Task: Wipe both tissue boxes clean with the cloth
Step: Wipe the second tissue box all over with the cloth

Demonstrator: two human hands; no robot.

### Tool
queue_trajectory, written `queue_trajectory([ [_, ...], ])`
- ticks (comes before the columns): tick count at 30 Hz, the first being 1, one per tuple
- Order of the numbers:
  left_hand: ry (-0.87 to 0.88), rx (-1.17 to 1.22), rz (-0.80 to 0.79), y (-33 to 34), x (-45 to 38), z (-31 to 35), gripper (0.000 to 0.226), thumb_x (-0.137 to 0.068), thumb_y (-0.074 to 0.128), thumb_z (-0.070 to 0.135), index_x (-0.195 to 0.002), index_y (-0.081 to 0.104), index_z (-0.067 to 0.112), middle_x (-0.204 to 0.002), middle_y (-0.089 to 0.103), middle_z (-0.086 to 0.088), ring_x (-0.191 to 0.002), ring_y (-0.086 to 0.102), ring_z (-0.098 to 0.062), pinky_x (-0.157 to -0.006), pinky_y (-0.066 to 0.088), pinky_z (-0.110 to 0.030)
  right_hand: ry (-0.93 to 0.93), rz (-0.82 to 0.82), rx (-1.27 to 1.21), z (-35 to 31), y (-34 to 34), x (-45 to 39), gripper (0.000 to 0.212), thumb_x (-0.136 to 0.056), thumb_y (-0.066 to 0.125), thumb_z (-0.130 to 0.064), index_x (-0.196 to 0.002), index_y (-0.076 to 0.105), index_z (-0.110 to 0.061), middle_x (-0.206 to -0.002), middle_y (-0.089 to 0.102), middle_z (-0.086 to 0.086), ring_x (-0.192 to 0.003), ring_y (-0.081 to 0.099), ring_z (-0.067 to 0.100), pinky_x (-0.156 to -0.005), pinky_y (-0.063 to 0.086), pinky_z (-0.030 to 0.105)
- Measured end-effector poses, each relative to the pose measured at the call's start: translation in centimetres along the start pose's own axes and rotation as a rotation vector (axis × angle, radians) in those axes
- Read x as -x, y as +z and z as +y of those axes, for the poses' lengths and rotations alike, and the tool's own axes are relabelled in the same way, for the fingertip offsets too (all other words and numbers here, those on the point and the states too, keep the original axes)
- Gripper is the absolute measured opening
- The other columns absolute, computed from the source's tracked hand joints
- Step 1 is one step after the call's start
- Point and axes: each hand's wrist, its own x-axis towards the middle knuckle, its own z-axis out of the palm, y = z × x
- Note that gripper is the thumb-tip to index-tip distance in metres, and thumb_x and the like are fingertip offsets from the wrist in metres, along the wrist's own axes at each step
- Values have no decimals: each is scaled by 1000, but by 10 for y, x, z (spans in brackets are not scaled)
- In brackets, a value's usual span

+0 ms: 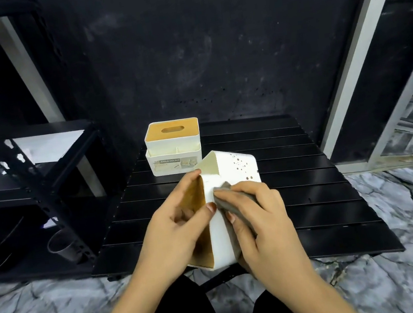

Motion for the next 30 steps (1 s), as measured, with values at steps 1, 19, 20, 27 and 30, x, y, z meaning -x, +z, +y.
queue_trajectory([
  [1, 5, 15, -6, 0, -1, 0, 48, -75, 66, 38, -106, 48, 71, -85, 59, -29, -90, 62, -37, -90, 51, -48, -4, 2, 4, 2, -1, 0, 34, -88, 38, -28, -116, 57, -28, -115, 42, -18, -100, 36, 2, -90, 32, 5],
  [19, 0, 123, 3, 1, -5, -13, 57, -57, 66, 48, -111, 51, 60, -78, 54, -36, -86, 60, -46, -92, 46, -57, 33, 96, 165, 26, -2, 0, 36, -86, 37, -24, -115, 60, -20, -115, 43, -12, -96, 37, 10, -77, 43, 23],
  [20, 3, 115, -1, 2, -4, -12, 57, -57, 66, 49, -111, 51, 60, -77, 53, -36, -83, 59, -45, -90, 46, -55, 12, 92, 163, 19, 0, 1, 37, -86, 36, -26, -114, 59, -20, -116, 43, -11, -96, 38, 12, -75, 48, 30],
  [27, 0, 111, -26, 3, -3, -12, 61, -59, 67, 48, -117, 50, 54, -80, 52, -38, -78, 55, -46, -85, 48, -52, 12, 68, 156, 22, 0, -25, 41, -85, 34, -28, -115, 60, -18, -114, 51, -3, -92, 42, 17, -69, 51, 39],
  [30, -4, 122, -27, 3, -3, -13, 61, -60, 67, 47, -117, 50, 55, -80, 53, -39, -85, 57, -50, -92, 46, -58, 52, 74, 149, 35, -5, -23, 35, -86, 41, -21, -117, 59, -18, -114, 51, -3, -94, 36, 9, -74, 46, 27],
])
